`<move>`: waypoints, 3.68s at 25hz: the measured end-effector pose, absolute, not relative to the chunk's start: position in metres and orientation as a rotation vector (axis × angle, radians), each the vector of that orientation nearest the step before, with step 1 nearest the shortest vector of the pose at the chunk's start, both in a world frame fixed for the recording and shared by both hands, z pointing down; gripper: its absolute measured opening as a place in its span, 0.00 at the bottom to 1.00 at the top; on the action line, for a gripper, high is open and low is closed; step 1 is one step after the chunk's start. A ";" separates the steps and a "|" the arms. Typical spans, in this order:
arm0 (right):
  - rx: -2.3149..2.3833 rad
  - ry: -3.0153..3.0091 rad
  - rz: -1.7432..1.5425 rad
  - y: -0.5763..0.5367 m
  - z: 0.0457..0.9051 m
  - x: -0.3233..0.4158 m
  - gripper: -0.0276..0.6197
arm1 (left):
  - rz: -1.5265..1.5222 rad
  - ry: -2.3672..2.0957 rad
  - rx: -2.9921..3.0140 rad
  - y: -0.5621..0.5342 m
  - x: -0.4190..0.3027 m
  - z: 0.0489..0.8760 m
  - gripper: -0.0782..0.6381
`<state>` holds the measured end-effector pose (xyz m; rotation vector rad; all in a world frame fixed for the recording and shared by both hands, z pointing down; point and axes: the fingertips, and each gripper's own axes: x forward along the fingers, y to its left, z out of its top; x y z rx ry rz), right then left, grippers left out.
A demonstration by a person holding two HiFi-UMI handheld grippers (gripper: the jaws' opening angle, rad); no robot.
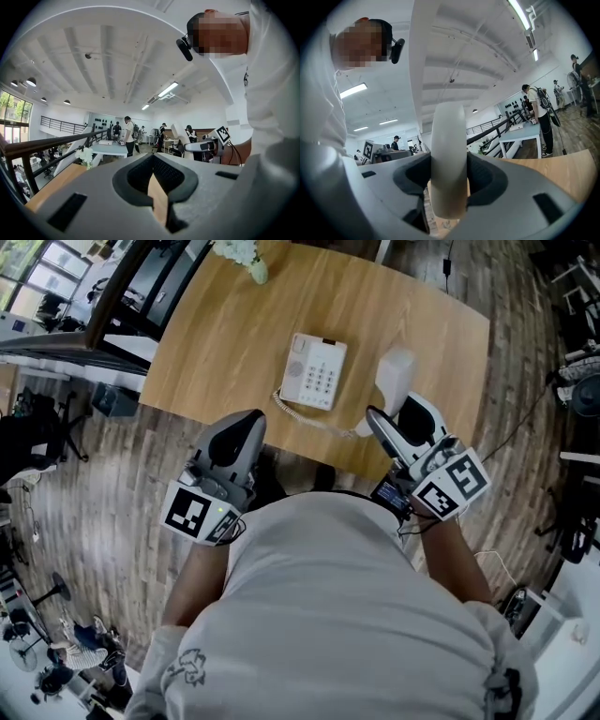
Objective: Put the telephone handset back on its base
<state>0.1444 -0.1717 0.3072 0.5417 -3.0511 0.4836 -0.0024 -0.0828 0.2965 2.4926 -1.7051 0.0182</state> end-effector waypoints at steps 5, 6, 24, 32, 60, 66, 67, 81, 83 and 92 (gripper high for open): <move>0.650 -3.036 0.494 -0.177 0.308 0.147 0.38 | 0.019 -1.615 2.564 -0.109 -0.007 0.297 0.12; 0.677 -3.031 0.493 -0.178 0.308 0.147 0.39 | 0.015 -1.595 2.579 -0.113 -0.008 0.296 0.12; 1.112 -2.862 0.546 -0.183 0.319 0.034 0.38 | -0.050 -1.127 2.808 -0.192 -0.116 0.299 0.12; 1.197 -2.766 0.603 -0.168 0.338 -0.014 0.39 | -0.070 -0.996 2.826 -0.190 -0.160 0.313 0.12; 1.242 -2.452 0.977 -0.219 0.474 -0.027 0.39 | 0.123 -0.965 2.680 -0.206 -0.161 0.403 0.12; 1.260 -2.380 0.974 -0.237 0.512 -0.031 0.38 | 0.151 -0.953 2.637 -0.219 -0.165 0.432 0.12; 1.261 -2.367 0.980 -0.239 0.519 -0.031 0.38 | 0.159 -0.951 2.634 -0.220 -0.165 0.437 0.12; 1.283 -2.167 1.053 -0.262 0.605 -0.041 0.38 | 0.234 -0.907 2.563 -0.236 -0.165 0.491 0.12; 1.277 -2.137 1.038 -0.262 0.612 -0.043 0.38 | 0.244 -0.888 2.557 -0.235 -0.164 0.497 0.12; 1.284 -2.008 1.045 -0.272 0.652 -0.046 0.39 | 0.292 -0.833 2.552 -0.245 -0.159 0.518 0.12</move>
